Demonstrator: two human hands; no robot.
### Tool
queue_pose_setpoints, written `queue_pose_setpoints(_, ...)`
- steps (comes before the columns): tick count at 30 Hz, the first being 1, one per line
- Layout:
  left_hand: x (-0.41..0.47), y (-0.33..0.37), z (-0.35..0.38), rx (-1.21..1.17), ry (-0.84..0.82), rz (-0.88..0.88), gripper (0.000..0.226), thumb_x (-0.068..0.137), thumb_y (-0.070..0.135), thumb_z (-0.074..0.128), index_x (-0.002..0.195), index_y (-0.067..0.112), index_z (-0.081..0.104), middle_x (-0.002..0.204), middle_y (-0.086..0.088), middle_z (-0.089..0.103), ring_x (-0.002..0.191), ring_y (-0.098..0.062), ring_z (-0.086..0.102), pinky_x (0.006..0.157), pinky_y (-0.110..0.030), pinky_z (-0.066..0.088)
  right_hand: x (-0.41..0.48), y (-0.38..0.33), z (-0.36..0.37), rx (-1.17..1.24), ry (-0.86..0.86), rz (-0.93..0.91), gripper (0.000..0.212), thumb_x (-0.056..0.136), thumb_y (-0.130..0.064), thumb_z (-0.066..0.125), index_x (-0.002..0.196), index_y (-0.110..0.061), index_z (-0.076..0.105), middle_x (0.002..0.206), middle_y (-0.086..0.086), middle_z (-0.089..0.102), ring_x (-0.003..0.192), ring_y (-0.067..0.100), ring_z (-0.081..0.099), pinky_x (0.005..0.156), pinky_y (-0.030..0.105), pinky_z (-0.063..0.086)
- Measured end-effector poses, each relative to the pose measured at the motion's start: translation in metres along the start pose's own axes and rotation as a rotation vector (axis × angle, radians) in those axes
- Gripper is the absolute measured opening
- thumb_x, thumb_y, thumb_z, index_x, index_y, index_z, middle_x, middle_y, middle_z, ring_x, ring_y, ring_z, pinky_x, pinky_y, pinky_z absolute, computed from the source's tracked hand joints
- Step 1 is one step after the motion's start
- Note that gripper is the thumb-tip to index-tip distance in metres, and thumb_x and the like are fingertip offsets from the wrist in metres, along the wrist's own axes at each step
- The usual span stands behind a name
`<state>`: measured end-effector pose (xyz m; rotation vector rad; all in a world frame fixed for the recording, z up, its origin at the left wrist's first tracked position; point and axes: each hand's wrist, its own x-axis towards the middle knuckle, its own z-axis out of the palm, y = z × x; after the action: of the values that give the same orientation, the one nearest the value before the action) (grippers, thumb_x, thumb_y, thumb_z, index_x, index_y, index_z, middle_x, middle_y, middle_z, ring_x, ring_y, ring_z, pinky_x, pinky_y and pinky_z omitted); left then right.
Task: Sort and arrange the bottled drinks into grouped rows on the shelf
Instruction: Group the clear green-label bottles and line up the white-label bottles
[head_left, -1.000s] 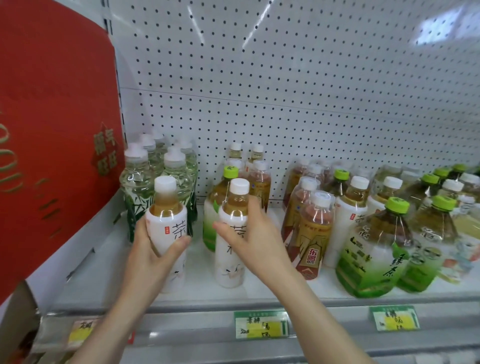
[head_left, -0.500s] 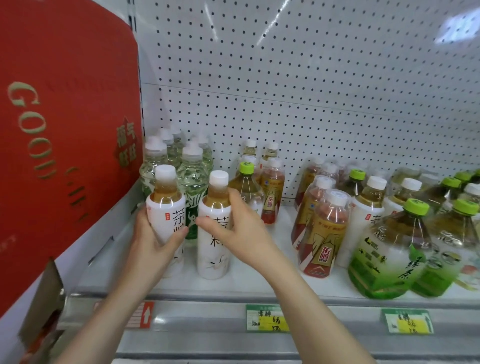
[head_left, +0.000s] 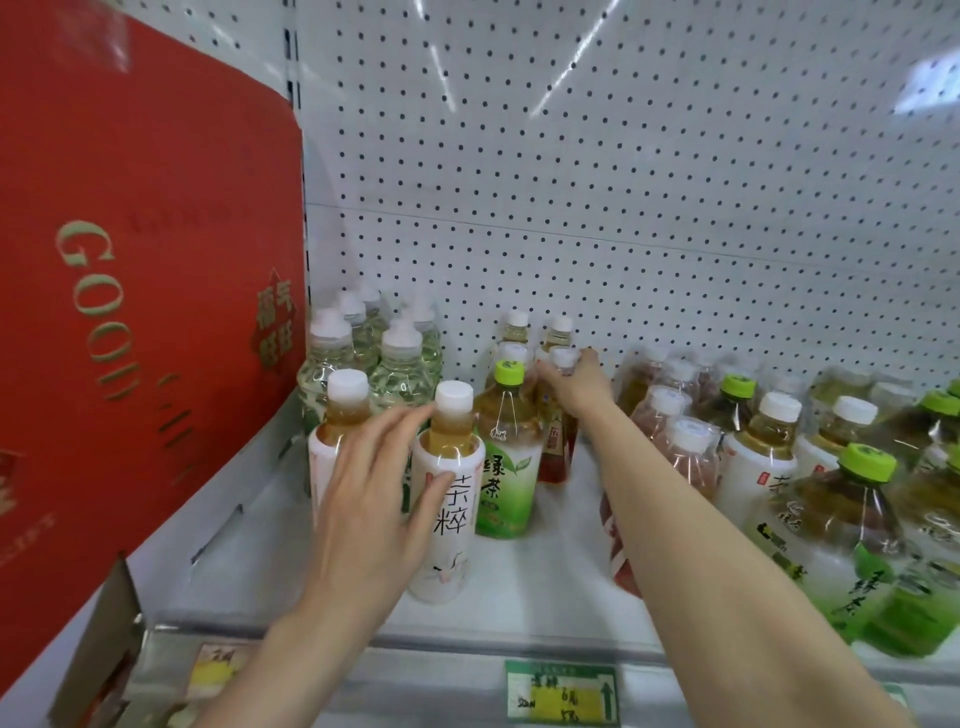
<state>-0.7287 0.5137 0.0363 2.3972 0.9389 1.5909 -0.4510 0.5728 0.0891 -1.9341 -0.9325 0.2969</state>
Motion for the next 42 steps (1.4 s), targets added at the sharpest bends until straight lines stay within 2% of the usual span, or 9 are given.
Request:
queue_pose_setpoints(5,-0.001,0.005,-0.003,-0.037,0.01,0.023,0.051,0.088,0.021,0.068,0.137,0.015,0.054,0.133,0.001,0.051,0.123,-0.001,0.038,0.106,-0.003,0.019,-0.02,-0.019,-0.022,-0.201,0.162,-0.178,0.071,0.093,-0.052,0.057,0.142,-0.006,0.035,0.131,0.018,0.056,0.111,0.034,0.058,0.08,0.038,0.044)
queue_pose_setpoints(10,0.01,0.04,-0.005,-0.227,0.035,0.076,0.046,0.091,0.031,0.062,0.136,0.024,0.054,0.131,0.016,0.046,0.118,-0.005,0.053,0.103,-0.014,0.038,-0.079,-0.067,-0.1,-0.168,0.321,-0.425,0.072,0.082,-0.066,0.056,0.134,-0.018,0.045,0.109,0.0,0.062,0.099,0.024,0.061,0.087,0.043,0.051)
queue_pose_setpoints(14,0.019,0.079,0.01,-0.495,-0.247,-0.094,0.073,0.079,0.065,0.057,0.145,0.047,0.031,0.145,0.023,0.043,0.126,0.008,0.047,0.105,-0.03,0.045,-0.134,-0.086,-0.136,0.002,0.174,-0.512,0.063,0.079,-0.066,0.061,0.12,-0.018,0.056,0.091,-0.006,0.068,0.089,0.018,0.067,0.076,0.041,0.055)
queue_pose_setpoints(17,0.02,0.09,0.024,-0.768,-0.463,-0.231,0.084,0.071,0.069,0.065,0.145,0.04,0.037,0.138,0.015,0.057,0.127,-0.004,0.054,0.106,-0.043,0.046,-0.161,-0.078,-0.129,0.15,-0.013,-0.505,0.058,0.082,-0.057,0.066,0.107,-0.004,0.058,0.086,-0.002,0.067,0.081,0.017,0.065,0.084,0.053,0.054)
queue_pose_setpoints(21,0.005,0.081,0.027,-0.905,-0.452,-0.304,0.044,0.073,0.058,0.069,0.114,0.054,0.054,0.114,0.022,0.068,0.108,0.001,0.065,0.092,-0.031,0.054,-0.163,-0.058,-0.097,0.284,-0.124,-0.439,0.059,0.084,-0.066,0.056,0.1,-0.01,0.063,0.084,0.001,0.072,0.071,0.013,0.066,0.068,0.022,0.051)
queue_pose_setpoints(25,-0.009,0.064,0.016,-0.978,-0.429,-0.412,0.05,0.069,0.056,0.069,0.116,0.047,0.055,0.113,0.024,0.069,0.105,0.002,0.066,0.081,-0.019,0.056,-0.1,-0.038,-0.067,0.412,-0.034,-0.248,0.052,0.097,-0.058,0.045,0.121,-0.014,0.061,0.103,0.004,0.071,0.095,0.018,0.069,0.087,0.037,0.056)
queue_pose_setpoints(30,-0.015,0.05,-0.005,-0.961,-0.419,-0.441,0.058,0.072,0.051,0.07,0.126,0.037,0.055,0.117,0.015,0.07,0.108,-0.004,0.067,0.081,-0.015,0.053,-0.021,-0.021,-0.009,0.052,-0.125,-0.106,0.063,0.09,-0.039,0.065,0.143,-0.01,0.045,0.137,0.007,0.057,0.121,0.026,0.057,0.101,0.04,0.048)
queue_pose_setpoints(36,-0.018,0.037,-0.02,-0.934,-0.392,-0.516,0.055,0.081,0.04,0.069,0.132,0.033,0.051,0.119,0.017,0.069,0.108,-0.002,0.066,0.079,-0.012,0.052,0.011,-0.016,0.027,0.002,-0.248,-0.102,0.059,0.097,-0.026,0.058,0.15,-0.018,0.034,0.145,0.016,0.049,0.124,0.033,0.053,0.103,0.05,0.047)
queue_pose_setpoints(42,-0.028,0.027,-0.019,-0.943,-0.338,-0.533,0.059,0.076,0.051,0.068,0.131,0.035,0.052,0.119,0.019,0.068,0.109,0.0,0.065,0.079,-0.012,0.052,-0.019,-0.013,0.014,-0.089,0.032,-0.228,0.055,0.093,-0.036,0.059,0.139,-0.008,0.045,0.126,0.019,0.061,0.114,0.036,0.058,0.09,0.04,0.048)
